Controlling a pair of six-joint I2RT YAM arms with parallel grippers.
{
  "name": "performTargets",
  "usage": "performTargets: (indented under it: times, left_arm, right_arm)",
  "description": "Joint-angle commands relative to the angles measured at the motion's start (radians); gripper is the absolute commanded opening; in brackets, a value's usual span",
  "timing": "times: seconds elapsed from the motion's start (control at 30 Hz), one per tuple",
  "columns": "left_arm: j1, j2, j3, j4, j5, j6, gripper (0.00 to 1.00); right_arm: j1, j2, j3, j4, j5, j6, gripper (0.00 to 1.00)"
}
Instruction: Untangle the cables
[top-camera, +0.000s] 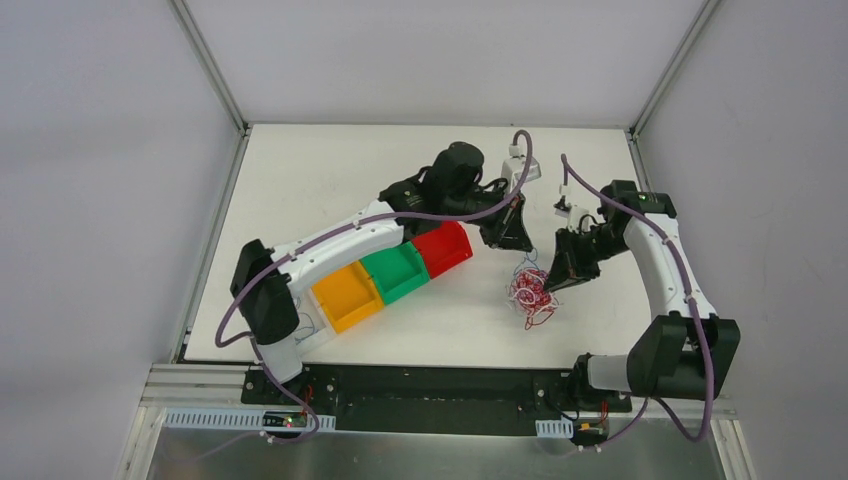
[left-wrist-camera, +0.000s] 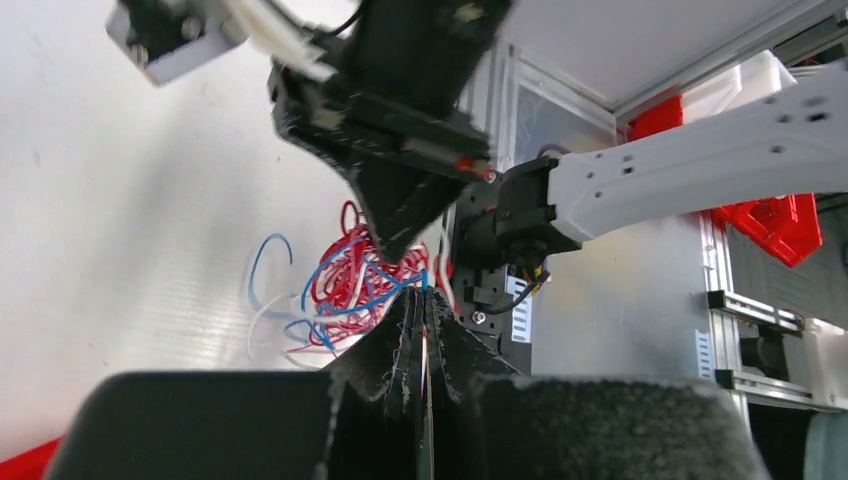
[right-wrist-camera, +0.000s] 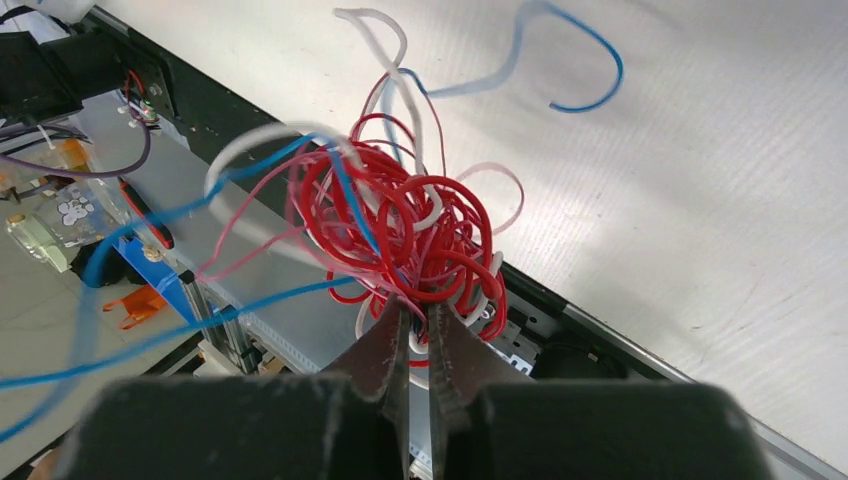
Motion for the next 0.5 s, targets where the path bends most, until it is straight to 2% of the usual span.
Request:
performTargets:
  times: [0.0,0.23,0.47]
  left_arm:
    - [0.022,-0.136,0.059,0.056,-0.024,0.071,0.00]
    - [0.069,-0.135,0.245,0.008,-0.046,0.081,0.00]
    - [0.125,-0.130,0.427,-0.043,-0.062,0.101,0.00]
  right_arm:
    - [-0.060,0.044,-0.027,-0.004,0.035,-0.065,0.03]
    - [-0.119,0.102,-0.066,0.015,0.082,-0.134,0.06]
    - [-0.169,0.140,-0.128,0.076,0.188,-0.177,0.05]
